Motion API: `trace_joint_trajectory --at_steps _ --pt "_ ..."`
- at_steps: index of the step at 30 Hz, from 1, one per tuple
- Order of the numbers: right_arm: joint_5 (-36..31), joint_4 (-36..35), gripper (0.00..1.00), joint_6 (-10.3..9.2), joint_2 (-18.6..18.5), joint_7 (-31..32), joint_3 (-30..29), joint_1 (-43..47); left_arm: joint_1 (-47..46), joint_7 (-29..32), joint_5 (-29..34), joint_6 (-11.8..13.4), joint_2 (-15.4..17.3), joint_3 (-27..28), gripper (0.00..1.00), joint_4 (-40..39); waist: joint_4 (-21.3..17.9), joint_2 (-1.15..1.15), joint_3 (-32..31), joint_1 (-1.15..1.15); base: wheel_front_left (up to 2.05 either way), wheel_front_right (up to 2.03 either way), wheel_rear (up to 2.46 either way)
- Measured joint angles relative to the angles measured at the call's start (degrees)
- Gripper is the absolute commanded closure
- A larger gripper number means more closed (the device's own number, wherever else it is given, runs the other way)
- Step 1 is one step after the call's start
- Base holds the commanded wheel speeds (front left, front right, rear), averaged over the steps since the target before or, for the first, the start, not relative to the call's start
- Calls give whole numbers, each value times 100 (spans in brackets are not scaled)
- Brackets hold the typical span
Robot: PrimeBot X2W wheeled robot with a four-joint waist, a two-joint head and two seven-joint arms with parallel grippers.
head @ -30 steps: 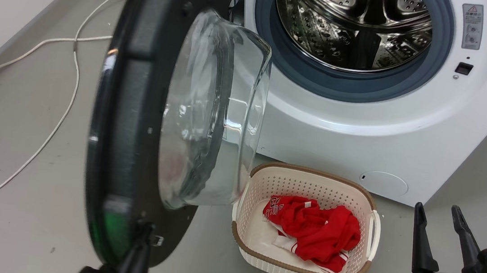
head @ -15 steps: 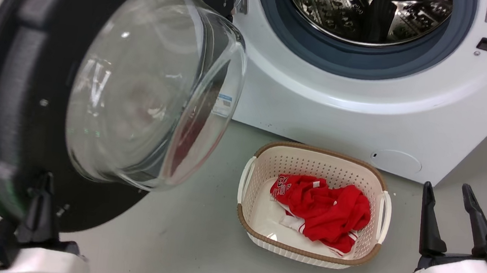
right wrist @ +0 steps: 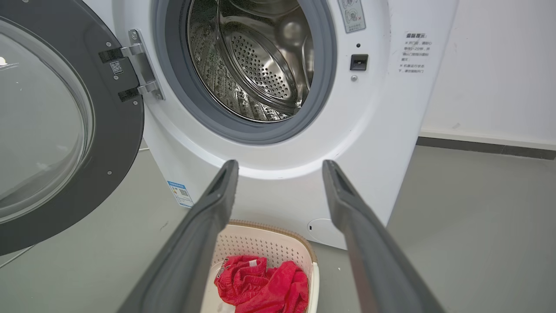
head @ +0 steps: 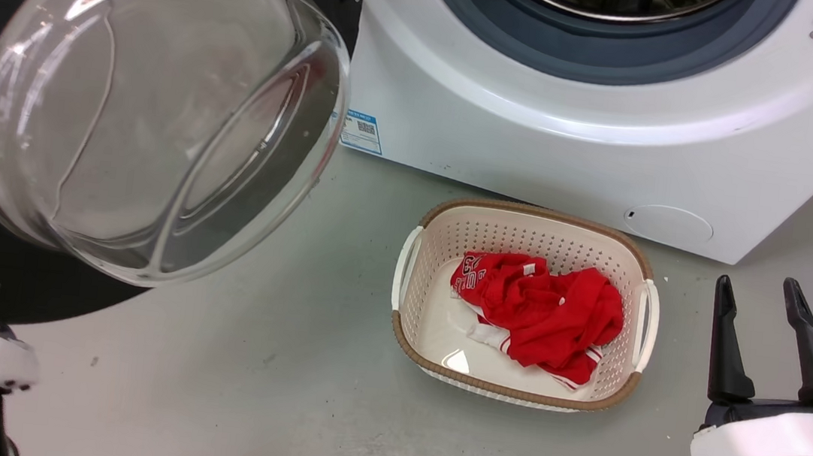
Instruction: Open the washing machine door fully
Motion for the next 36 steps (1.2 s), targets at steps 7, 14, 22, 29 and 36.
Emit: trace_joint_trajectory --at_steps 7,14,22,29,36 --pt "-13 13 0 0 0 -7 -16 -101 -353 -8 141 -261 20 516 100 470 -80 0 70 0 0 0 0" --pt "-9 103 0 0 0 -34 -18 -107 -426 -15 432 -450 -141 780 100 641 -134 0 -28 0 0 0 0" --pt "59 293 0 0 1 -110 91 -51 381 -15 1065 -444 -727 739 100 -246 -288 0 -403 0 0 0 0" --pt "79 356 0 0 0 -122 159 62 1016 -15 1391 -460 -1191 437 100 -1091 -504 0 -681 -1 0 0 0" --pt "110 364 0 0 0 -158 120 133 1184 -15 1458 -557 -1422 -168 0 -1361 -721 0 -848 -1 0 0 0"
